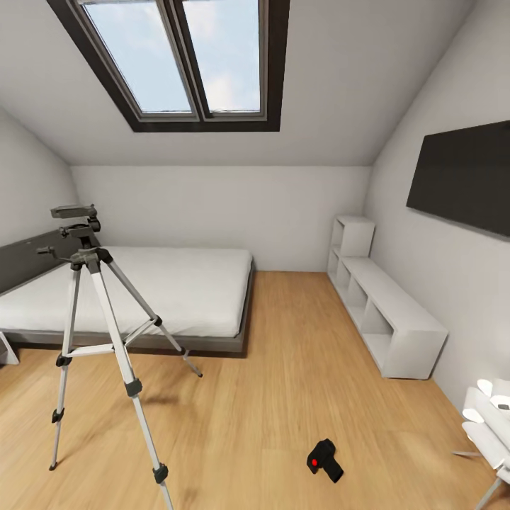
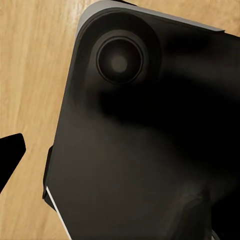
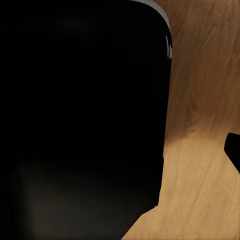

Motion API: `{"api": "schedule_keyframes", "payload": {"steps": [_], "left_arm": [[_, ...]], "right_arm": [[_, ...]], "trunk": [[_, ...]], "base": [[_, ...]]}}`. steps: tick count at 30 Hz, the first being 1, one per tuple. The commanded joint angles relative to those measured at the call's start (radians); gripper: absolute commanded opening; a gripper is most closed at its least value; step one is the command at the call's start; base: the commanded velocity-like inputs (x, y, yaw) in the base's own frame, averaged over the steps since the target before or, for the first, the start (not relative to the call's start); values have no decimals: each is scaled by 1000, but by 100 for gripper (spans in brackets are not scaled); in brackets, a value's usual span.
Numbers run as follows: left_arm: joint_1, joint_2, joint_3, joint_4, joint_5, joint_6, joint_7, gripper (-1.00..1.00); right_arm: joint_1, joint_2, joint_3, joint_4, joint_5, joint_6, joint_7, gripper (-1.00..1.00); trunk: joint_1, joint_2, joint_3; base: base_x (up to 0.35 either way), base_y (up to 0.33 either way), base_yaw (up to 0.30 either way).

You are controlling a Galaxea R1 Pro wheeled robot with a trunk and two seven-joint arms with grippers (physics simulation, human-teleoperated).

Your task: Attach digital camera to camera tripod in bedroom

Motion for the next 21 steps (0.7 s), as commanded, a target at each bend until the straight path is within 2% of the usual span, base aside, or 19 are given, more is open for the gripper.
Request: {"api": "schedule_keyframes", "payload": {"steps": [1,8,21], "left_arm": [[0,0,1,-1,4,-1,0,100],[0,-1,1,-1,4,-1,1,100],[0,-2,1,-1,5,0,2,100]], "right_arm": [[0,1,0,0,1,-2,0,100],[0,2,1,0,2,-1,0,100],[0,2,3,0,3,-1,0,100]], "trunk": [[0,0,-1],[0,0,-1],[0,0,-1]], "base": [[0,0,0],[0,0,47],[0,0,256]]}}
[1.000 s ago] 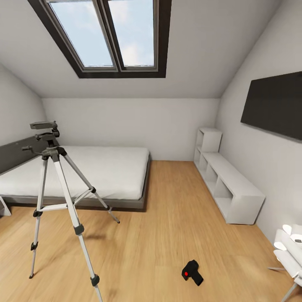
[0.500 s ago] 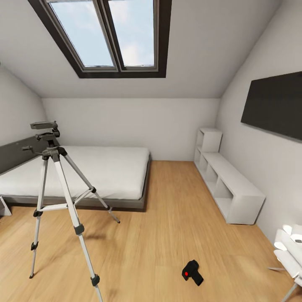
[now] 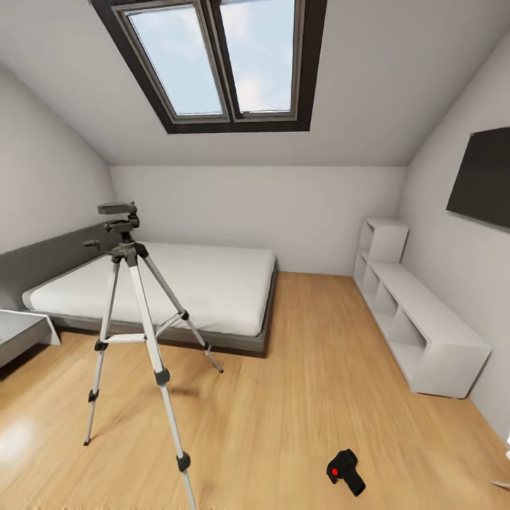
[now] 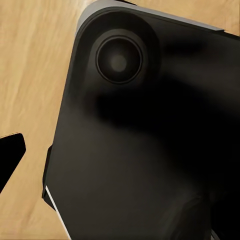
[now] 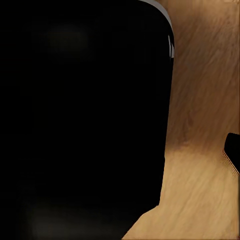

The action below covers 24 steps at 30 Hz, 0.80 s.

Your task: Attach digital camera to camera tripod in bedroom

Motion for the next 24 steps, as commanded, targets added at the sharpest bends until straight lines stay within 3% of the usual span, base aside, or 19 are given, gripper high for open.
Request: {"api": "schedule_keyframes", "payload": {"steps": [1,5,12,24], "left_arm": [[0,0,1,-1,5,-2,0,100],[0,0,1,-1,4,-2,0,100],[0,0,1,-1,5,-2,0,100],[0,0,1,-1,6,-2,0,100]], "right_arm": [[0,0,1,0,2,-3,0,100],[0,0,1,0,11,-3,0,100],[0,1,0,0,77,-4,-1,100],[0,0,-1,0,87,-4,-2,100]], "trunk": [[0,0,-1],[0,0,-1],[0,0,-1],[0,0,-1]], "base": [[0,0,273],[0,0,274],[10,0,274],[75,0,274]]}}
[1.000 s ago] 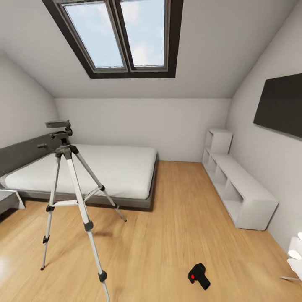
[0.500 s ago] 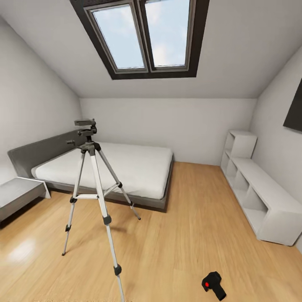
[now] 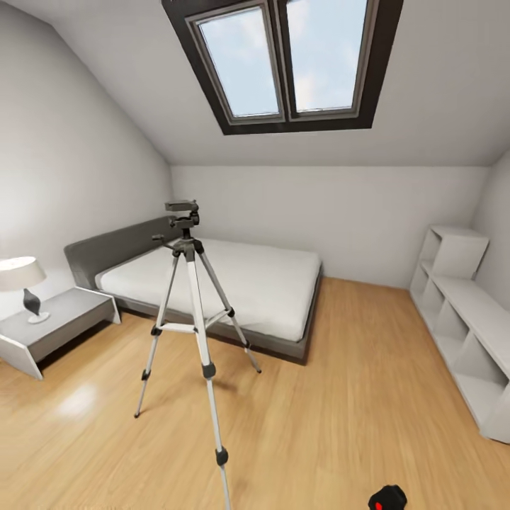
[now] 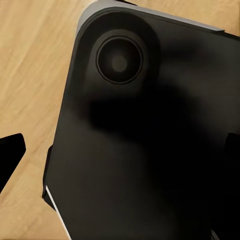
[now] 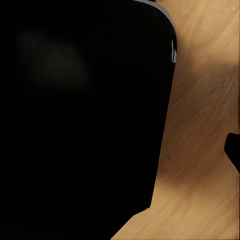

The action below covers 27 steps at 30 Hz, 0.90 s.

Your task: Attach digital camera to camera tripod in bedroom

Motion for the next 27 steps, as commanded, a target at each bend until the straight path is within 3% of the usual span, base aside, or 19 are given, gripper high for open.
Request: {"api": "schedule_keyframes", "payload": {"steps": [1,17,27], "left_arm": [[0,0,1,-1,5,-2,0,100],[0,1,1,-1,6,-2,0,100],[0,1,0,-1,8,-2,0,100]], "right_arm": [[0,0,0,0,9,-2,0,100],[0,-1,-2,0,8,-4,0,100],[0,0,-3,0,6,-3,-2,100]], "trunk": [[0,0,-1],[0,0,-1],[0,0,-1]], "base": [[91,0,274],[120,0,270],[277,0,61]]}}
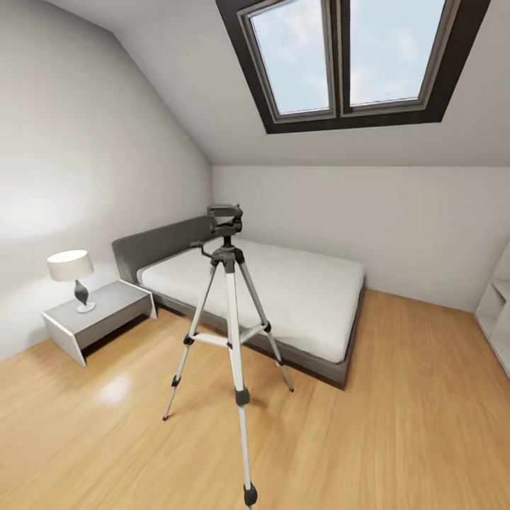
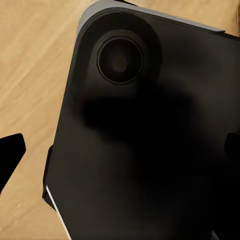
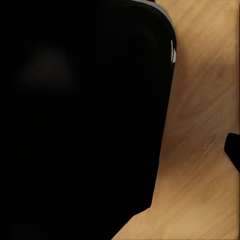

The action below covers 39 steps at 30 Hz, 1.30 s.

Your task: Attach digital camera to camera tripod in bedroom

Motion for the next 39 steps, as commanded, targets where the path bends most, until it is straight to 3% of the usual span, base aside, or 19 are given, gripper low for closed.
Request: {"api": "schedule_keyframes", "payload": {"steps": [1,11,20,27,39], "left_arm": [[0,0,1,-1,4,-2,0,100],[0,0,1,-1,4,-2,0,100],[0,0,1,-1,4,-2,0,100],[1,0,1,-1,4,-3,0,100],[0,0,1,-1,3,-3,0,100]], "right_arm": [[0,0,0,0,9,-2,0,100],[0,2,-2,0,5,-3,-2,100],[0,0,-2,0,5,-5,-2,100],[0,-1,-2,0,5,-4,-1,100],[0,-2,-1,0,6,-5,-1,100]], "trunk": [[1,0,-1],[1,0,-1],[1,0,-1],[1,0,-1],[1,0,-1]], "base": [[314,0,10],[319,0,30],[277,0,192],[58,0,204],[3,0,34]]}}
